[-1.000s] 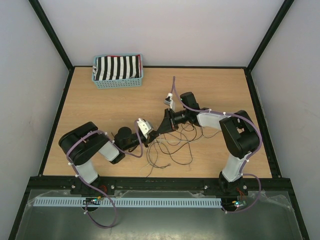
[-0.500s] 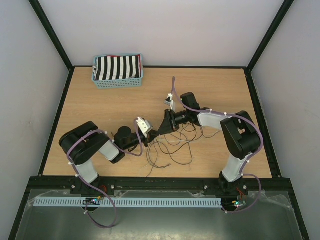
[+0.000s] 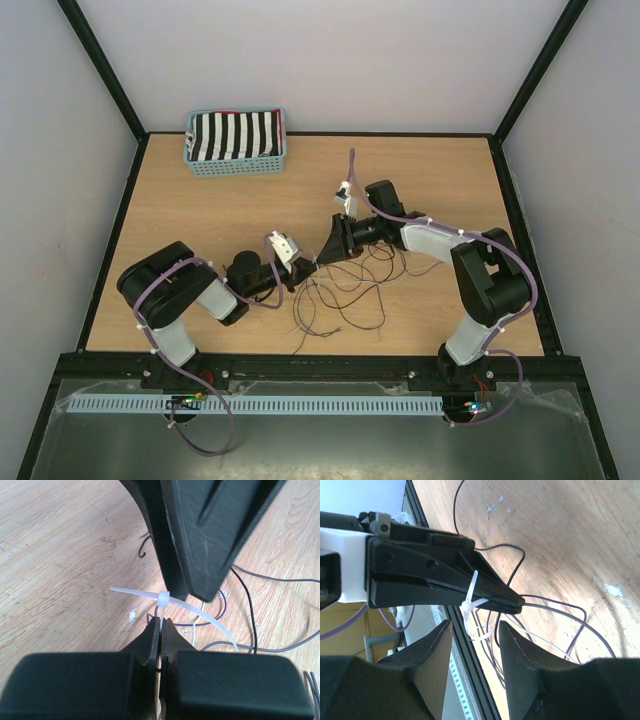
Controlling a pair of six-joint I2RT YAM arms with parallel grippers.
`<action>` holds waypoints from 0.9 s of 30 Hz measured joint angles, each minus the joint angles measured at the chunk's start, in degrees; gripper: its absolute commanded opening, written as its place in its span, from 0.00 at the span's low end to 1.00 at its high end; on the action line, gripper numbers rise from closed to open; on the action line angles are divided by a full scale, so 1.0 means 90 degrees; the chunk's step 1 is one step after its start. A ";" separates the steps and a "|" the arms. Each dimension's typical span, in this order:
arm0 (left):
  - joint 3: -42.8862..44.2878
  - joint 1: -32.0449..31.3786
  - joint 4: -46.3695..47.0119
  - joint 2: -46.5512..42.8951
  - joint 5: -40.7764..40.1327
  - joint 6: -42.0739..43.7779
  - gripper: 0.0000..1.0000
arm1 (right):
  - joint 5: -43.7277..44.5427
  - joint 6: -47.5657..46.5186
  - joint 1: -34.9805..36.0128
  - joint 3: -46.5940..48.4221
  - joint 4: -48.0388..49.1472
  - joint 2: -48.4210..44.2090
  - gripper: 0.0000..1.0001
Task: Zip-tie the wires
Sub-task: Tie the cable at the center of the board.
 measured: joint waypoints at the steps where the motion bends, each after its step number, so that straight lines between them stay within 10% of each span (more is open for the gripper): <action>1: 0.0000 0.0000 0.0000 0.0000 0.0024 -0.0010 0.00 | 0.0049 -0.0002 -0.0012 0.0034 -0.0027 -0.0036 0.52; 27: 0.0000 0.0002 0.0002 0.0000 0.0255 -0.0131 0.00 | 0.0330 0.0160 0.0068 0.0653 -0.0046 0.0109 0.47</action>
